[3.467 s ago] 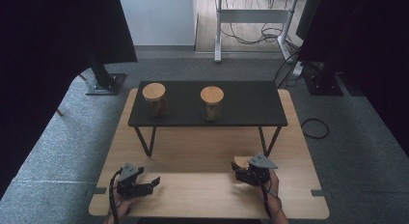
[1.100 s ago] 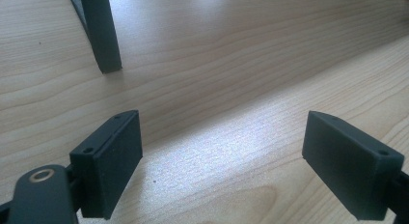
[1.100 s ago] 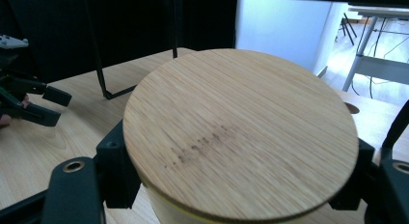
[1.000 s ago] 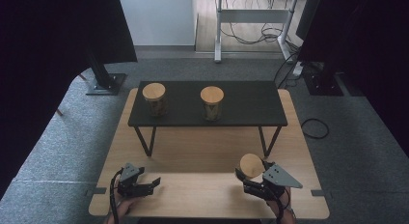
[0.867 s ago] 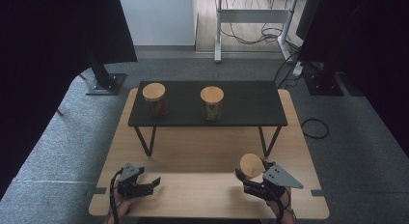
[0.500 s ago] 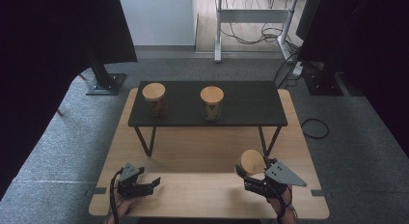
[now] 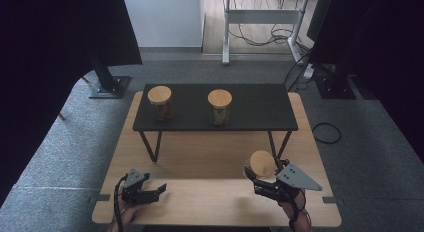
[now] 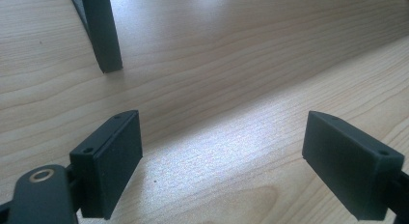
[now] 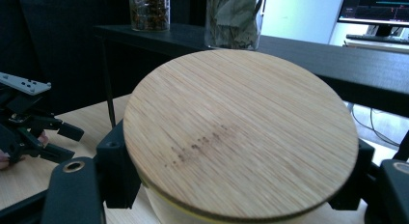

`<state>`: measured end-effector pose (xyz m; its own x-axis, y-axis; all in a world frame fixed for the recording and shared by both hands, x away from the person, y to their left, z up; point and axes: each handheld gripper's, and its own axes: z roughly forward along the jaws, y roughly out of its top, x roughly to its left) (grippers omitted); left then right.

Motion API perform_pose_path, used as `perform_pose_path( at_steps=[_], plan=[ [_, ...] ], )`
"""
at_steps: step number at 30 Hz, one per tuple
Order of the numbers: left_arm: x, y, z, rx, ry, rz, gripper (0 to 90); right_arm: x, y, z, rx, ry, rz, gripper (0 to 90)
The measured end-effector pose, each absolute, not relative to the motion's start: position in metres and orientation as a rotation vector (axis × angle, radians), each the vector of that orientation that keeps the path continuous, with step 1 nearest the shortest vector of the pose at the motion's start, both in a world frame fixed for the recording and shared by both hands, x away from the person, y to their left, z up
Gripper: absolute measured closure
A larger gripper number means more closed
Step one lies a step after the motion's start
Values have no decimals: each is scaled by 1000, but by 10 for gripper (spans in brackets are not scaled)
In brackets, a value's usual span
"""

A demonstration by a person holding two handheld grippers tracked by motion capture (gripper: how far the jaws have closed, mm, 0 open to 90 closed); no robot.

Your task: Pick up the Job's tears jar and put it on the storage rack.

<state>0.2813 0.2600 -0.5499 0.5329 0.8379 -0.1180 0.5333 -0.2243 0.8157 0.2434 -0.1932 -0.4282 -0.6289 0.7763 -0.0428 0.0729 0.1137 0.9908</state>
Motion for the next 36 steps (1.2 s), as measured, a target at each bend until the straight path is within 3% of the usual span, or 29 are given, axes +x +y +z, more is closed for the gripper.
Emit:
perform_pose_path(
  at_steps=[36],
  plan=[
    [281, 259, -550, 1899, 1118, 443, 134, 248, -183, -392, 741, 1782, 1575, 246]
  ],
)
